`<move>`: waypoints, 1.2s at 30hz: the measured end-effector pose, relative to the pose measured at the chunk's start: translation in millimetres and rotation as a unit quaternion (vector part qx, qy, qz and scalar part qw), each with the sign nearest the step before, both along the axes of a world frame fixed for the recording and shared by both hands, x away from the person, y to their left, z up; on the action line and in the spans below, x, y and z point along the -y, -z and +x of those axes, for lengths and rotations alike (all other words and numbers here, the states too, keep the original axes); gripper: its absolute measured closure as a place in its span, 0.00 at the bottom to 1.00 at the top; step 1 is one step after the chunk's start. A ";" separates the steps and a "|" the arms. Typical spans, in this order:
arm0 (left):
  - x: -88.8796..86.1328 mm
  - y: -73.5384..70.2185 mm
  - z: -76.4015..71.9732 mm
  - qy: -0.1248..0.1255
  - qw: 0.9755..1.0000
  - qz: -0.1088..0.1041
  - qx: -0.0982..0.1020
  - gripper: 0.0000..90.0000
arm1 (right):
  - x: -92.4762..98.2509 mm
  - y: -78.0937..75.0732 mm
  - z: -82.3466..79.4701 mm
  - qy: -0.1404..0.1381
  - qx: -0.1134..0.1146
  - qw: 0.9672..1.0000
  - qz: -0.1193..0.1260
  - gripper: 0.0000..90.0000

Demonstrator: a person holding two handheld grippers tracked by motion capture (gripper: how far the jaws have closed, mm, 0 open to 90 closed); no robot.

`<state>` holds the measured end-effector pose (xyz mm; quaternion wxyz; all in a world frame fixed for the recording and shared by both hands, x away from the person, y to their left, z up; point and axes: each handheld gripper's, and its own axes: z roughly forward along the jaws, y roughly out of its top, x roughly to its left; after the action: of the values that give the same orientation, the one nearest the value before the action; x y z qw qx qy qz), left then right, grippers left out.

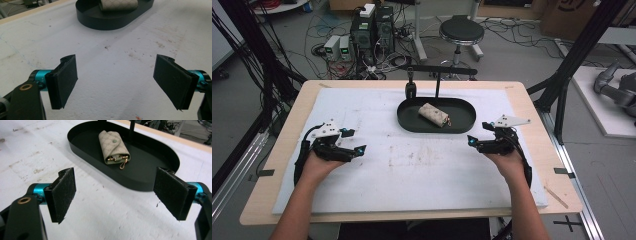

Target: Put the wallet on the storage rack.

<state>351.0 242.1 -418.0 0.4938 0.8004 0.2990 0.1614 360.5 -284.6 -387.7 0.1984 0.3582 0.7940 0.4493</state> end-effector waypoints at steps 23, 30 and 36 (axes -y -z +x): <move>10.9 3.0 0.2 0.000 1.000 0.007 -0.002 0.22 | 30.4 51.9 -32.3 0.054 -0.012 0.998 0.029 0.21; 13.6 3.8 -0.6 0.006 1.000 0.012 -0.004 0.22 | 36.6 54.5 -29.0 0.064 -0.011 0.997 0.031 0.21; 11.6 3.0 -4.4 0.004 1.000 0.012 -0.004 0.22 | 35.7 56.4 -25.4 0.061 -0.018 0.998 0.025 0.21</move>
<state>346.6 230.4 -421.0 0.4837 0.8080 0.2958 0.1603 335.1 -320.3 -444.0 0.2019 0.4192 0.7625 0.4496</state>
